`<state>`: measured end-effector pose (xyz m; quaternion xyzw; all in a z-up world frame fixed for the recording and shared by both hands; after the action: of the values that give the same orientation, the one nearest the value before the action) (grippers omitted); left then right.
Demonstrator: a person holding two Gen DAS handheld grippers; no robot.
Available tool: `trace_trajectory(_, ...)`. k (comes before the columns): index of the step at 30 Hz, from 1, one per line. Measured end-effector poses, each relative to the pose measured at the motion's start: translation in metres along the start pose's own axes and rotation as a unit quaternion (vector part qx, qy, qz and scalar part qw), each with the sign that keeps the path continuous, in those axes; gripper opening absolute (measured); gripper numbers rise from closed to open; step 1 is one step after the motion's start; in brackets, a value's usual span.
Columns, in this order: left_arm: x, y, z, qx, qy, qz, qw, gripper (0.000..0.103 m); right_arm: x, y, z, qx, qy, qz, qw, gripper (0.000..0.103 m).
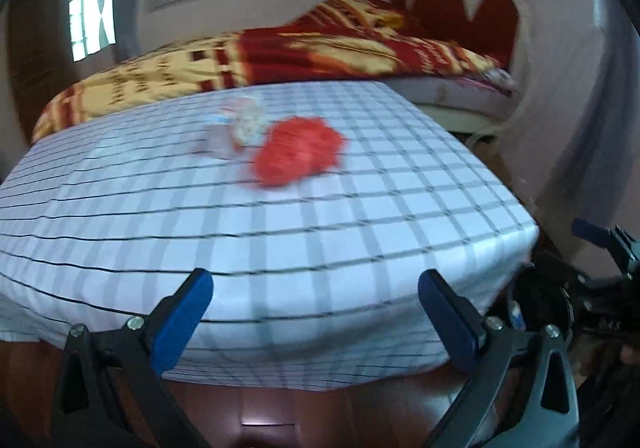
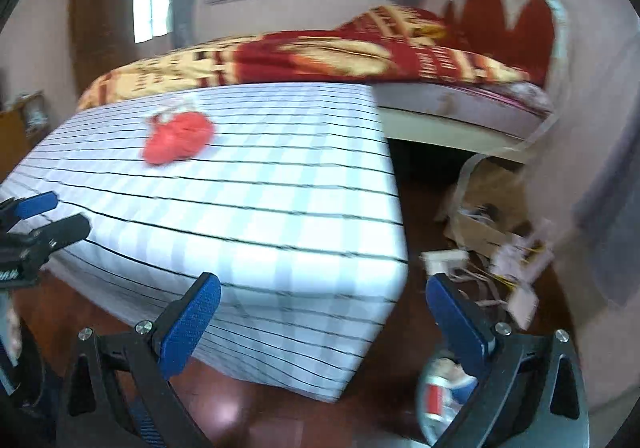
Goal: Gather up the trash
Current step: 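Move both tools back toward the table of trash, then grasp the milk carton with the left tool while the right tool grasps the red bag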
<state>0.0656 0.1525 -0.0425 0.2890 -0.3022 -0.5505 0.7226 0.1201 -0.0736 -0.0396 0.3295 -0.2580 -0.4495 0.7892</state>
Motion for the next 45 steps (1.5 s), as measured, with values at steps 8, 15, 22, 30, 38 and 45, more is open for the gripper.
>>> trace_trajectory(8,-0.062,0.023,-0.002,0.024,0.049,0.037,0.9978,0.103,-0.062,0.052,-0.031,-0.01,0.044,0.024,0.999,0.103)
trace_trajectory(15,-0.105,0.034,-0.015,0.025,0.067,0.074,0.9947,0.103,-0.109,0.09,-0.062,-0.004,0.071,0.052,0.996,0.103)
trace_trajectory(22,-0.126,0.041,-0.039,0.007,0.072,0.08,0.9942,0.103,-0.139,0.115,-0.112,-0.029,0.084,0.055,0.995,0.103)
trace_trajectory(30,-0.144,0.045,-0.058,-0.004,0.072,0.097,0.9927,0.103,-0.157,0.138,-0.169,-0.069,0.108,0.053,0.99,0.088)
trace_trajectory(38,-0.135,0.056,-0.078,-0.015,0.061,0.082,0.9947,0.103,-0.112,0.154,-0.197,-0.087,0.073,0.031,0.993,0.078)
trace_trajectory(45,-0.115,0.079,-0.099,-0.019,0.046,0.065,0.9966,0.103,-0.07,0.16,-0.201,-0.078,0.077,-0.011,0.994,0.078)
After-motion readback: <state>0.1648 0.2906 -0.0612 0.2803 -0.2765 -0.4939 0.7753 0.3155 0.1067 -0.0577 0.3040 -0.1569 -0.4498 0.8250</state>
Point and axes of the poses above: each gripper's, at about its wrist camera, not at the fingertips, and z roughly against the way its jaws point, x to its right, y to its top, the point moved 1 cm from there along -z, roughly the way its jaws point, and after that the axes turned 5 degrees about z, right-handed, at the moved point
